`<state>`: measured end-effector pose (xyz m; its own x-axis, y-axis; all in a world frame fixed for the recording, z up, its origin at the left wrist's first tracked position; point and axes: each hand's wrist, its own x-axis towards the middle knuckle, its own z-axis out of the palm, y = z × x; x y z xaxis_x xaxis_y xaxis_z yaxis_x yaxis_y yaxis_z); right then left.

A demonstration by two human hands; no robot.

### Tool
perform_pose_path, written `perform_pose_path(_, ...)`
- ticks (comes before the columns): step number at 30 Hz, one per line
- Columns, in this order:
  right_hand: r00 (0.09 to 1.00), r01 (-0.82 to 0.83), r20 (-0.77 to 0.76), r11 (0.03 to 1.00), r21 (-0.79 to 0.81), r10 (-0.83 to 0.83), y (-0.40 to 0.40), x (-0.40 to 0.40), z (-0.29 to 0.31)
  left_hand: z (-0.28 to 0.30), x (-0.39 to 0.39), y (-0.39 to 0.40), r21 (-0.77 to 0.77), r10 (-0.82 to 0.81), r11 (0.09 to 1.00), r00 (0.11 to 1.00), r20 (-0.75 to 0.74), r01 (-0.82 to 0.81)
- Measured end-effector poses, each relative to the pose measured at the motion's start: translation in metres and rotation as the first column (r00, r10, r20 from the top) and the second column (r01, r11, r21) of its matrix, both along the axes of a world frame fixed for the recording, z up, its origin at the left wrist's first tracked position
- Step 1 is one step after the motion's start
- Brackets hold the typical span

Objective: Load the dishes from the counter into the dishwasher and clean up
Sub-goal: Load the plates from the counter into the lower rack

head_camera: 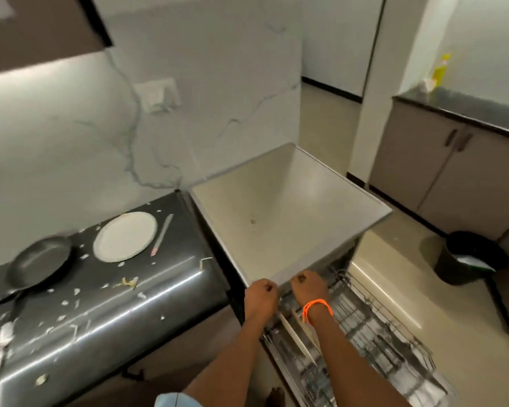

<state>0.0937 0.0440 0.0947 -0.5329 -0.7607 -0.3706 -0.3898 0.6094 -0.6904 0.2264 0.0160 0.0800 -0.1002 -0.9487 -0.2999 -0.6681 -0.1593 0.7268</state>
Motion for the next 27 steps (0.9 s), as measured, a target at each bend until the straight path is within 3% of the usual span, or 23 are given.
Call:
perform_pose_path(8, 0.968, -0.247, 0.028, 0.964, -0.101, 0.250, -0.038, 0.105, 0.032, 0.035, 0.117, -0.033, -0.074, 0.322, 0.944, 0.946, -0.031, -0.323)
perform_pose_path(15, 0.867, -0.492, 0.033, 0.865, -0.095, 0.497, -0.082, 0.202, 0.048, 0.053, 0.236, -0.036, -0.058, 0.584, 0.809, 0.811, -0.037, -0.585)
perform_pose_path(21, 0.794, -0.605, 0.008, 0.793, -0.074, 0.607, -0.135, 0.263, 0.047, 0.038, 0.319, -0.062, 0.009, 0.699, 0.715, 0.715, 0.012, -0.699)
perform_pose_path(27, 0.777, -0.628, 0.001, 0.776, -0.057, 0.629, -0.209, 0.306, 0.041, 0.036, 0.362, -0.137, 0.030, 0.709, 0.705, 0.704, -0.023, -0.709)
